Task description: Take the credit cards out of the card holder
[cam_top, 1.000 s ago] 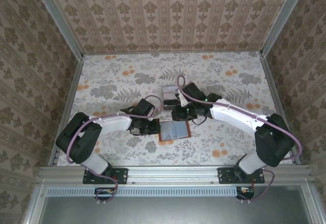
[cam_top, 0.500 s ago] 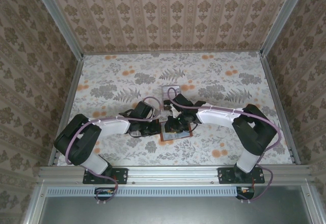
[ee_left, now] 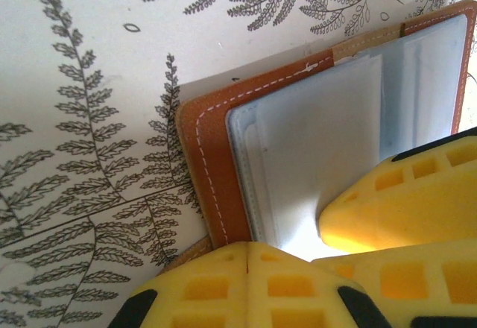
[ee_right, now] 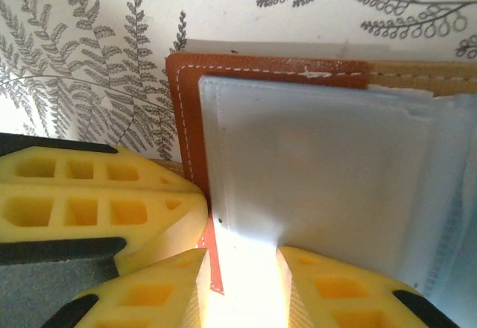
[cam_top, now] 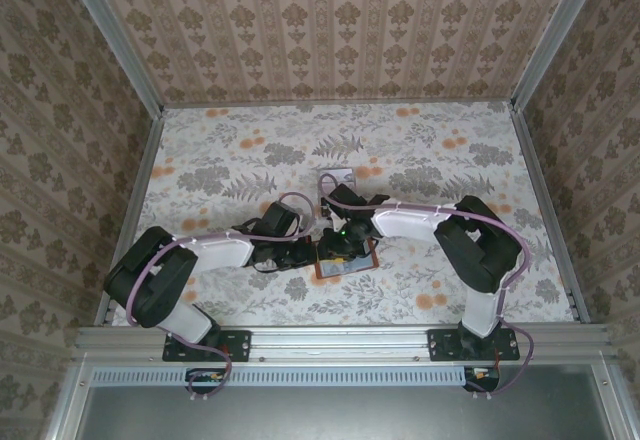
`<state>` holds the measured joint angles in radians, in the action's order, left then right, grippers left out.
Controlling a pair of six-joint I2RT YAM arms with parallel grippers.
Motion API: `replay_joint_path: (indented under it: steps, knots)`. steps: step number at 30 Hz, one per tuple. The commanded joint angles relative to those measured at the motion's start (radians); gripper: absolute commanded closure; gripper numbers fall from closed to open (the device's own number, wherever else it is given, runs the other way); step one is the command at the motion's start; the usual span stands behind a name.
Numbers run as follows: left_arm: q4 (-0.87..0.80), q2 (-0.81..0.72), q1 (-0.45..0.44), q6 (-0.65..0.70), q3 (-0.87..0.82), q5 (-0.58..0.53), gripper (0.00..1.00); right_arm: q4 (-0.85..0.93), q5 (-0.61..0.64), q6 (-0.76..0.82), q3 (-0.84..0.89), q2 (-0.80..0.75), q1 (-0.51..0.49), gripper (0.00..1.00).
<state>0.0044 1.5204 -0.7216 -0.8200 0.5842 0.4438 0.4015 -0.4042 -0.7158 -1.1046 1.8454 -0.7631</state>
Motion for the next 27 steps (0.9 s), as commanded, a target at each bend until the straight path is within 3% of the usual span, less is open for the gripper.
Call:
replay_joint_path:
  steps: [1,16,23,27]
  knots:
    - [-0.103,0.021,-0.012,-0.002,-0.034,-0.008,0.97,0.125,0.132,0.038,-0.044,0.022,-0.013,0.65]
    - [-0.118,0.026,-0.012,0.004,-0.023,-0.015,0.97,0.368,0.403,0.080,-0.147,-0.017,-0.067,0.48]
    - [-0.128,0.035,-0.012,0.007,-0.009,-0.015,0.97,0.424,0.464,0.086,-0.156,-0.037,-0.072,0.48]
    - [-0.134,0.031,-0.013,0.008,-0.005,-0.016,0.97,0.427,0.466,0.089,-0.147,-0.057,-0.073,0.54]
